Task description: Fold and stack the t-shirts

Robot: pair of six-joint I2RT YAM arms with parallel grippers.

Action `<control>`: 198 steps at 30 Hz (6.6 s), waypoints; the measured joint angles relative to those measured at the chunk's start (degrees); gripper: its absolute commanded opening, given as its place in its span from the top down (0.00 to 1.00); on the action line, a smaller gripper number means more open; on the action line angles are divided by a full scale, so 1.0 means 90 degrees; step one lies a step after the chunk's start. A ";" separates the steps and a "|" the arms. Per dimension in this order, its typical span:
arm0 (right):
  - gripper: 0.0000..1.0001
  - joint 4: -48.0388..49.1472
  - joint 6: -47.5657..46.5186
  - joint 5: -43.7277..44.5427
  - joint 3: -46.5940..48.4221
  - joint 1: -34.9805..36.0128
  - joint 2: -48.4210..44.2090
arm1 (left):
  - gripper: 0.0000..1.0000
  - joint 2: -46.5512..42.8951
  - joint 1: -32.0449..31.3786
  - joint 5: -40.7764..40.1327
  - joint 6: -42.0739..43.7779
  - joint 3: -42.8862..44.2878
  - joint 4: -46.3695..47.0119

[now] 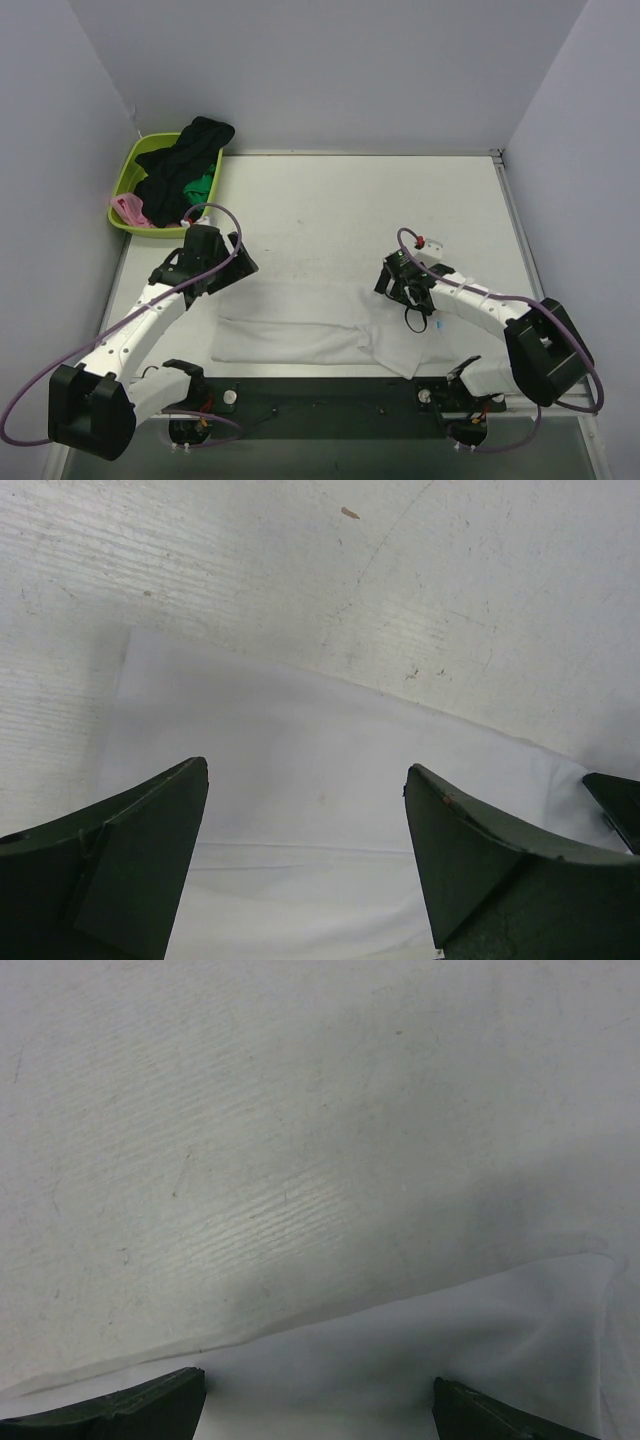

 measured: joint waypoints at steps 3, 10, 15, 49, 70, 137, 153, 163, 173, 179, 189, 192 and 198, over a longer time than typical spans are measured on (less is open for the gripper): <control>0.00 0.0202 -0.0027 -0.0066 -0.0015 -0.0168 0.0265 | 0.11 0.0005 0.0012 -0.0002 0.0012 0.0000 0.0000; 0.01 0.0563 -0.0415 -0.0061 0.0588 -0.0695 0.1107 | 0.11 -0.0007 0.0080 -0.0061 0.0046 0.0000 -0.0061; 0.01 0.0780 -0.0714 -0.0219 0.1440 -0.1066 0.1940 | 0.11 -0.0204 0.0148 -0.0134 0.0070 0.0032 -0.0248; 0.00 0.0641 -0.0505 -0.3932 1.0382 -0.2212 0.7475 | 0.12 0.1030 -0.0143 0.1013 -0.0017 -0.0092 0.1353; 0.00 0.1134 -0.1885 -0.2907 0.3021 -0.1537 -0.0427 | 0.13 0.1987 -0.1931 0.0673 -0.0595 -0.0532 0.2475; 0.00 0.2297 -0.1530 -0.3670 0.2319 -0.0857 0.2526 | 0.12 0.0170 -0.1751 0.0126 -0.0471 -0.0206 0.0867; 0.00 0.2572 -0.1440 -0.3752 0.3332 -0.0517 0.3764 | 0.12 0.0034 -0.1239 0.0551 -0.0316 -0.0452 0.0872; 0.00 0.2625 -0.1309 -0.3718 0.4107 -0.0066 0.4371 | 0.12 0.0032 -0.1008 0.0743 -0.0199 -0.0534 0.0896; 0.00 0.2064 -0.1411 -0.3393 0.4471 -0.0022 0.4405 | 0.12 -0.0223 -0.0947 0.0877 -0.0238 -0.0692 0.0872; 0.00 0.1365 -0.1761 -0.2851 0.4316 -0.0022 0.3147 | 0.11 -0.0833 -0.1263 0.0777 -0.0714 -0.1394 0.0823; 0.00 0.0610 -0.2059 -0.1872 0.2788 0.0068 -0.0457 | 0.13 -0.0323 -0.3980 -0.0051 -0.1931 -0.1654 0.1073; 0.00 0.0187 -0.2096 -0.1583 0.2234 0.0168 -0.1137 | 0.14 0.0189 -0.4573 -0.0272 -0.2237 -0.1654 0.1282; 0.00 -0.0520 -0.2072 -0.1214 0.1462 0.0296 -0.2399 | 0.15 0.1231 -0.5263 -0.0622 -0.2688 -0.1178 0.1751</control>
